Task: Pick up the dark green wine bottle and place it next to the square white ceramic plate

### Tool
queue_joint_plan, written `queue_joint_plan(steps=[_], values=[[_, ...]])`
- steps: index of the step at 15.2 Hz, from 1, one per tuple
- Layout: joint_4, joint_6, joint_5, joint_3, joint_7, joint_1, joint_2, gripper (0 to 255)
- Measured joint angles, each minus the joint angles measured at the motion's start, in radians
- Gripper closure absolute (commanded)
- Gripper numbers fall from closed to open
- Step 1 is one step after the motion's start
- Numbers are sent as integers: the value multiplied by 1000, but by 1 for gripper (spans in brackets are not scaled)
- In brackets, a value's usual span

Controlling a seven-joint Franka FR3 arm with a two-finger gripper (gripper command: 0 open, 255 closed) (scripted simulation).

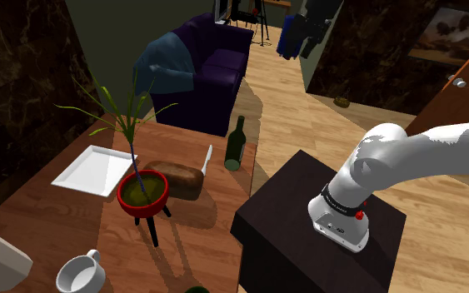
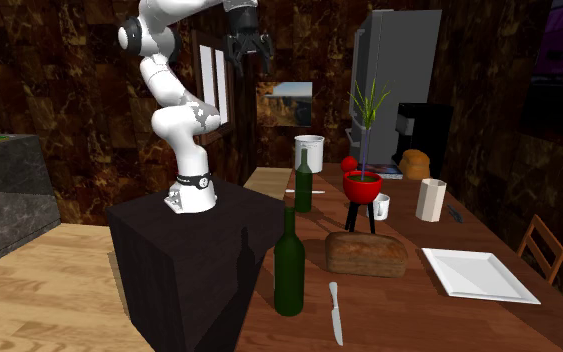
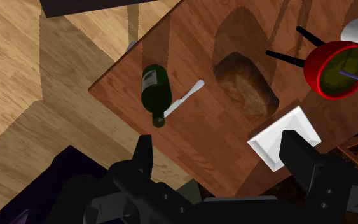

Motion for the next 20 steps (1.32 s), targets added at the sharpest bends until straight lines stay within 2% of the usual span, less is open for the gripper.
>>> queue_joint_plan(steps=[3, 9, 16, 20], values=[[-31, 40, -1, 1, 0, -2, 12, 0], [-152, 231, -11, -5, -10, -16, 94, 0], [-249, 481, -16, -8, -13, -28, 258, 0], [-261, 606, -22, -21, -26, -40, 376, 0]])
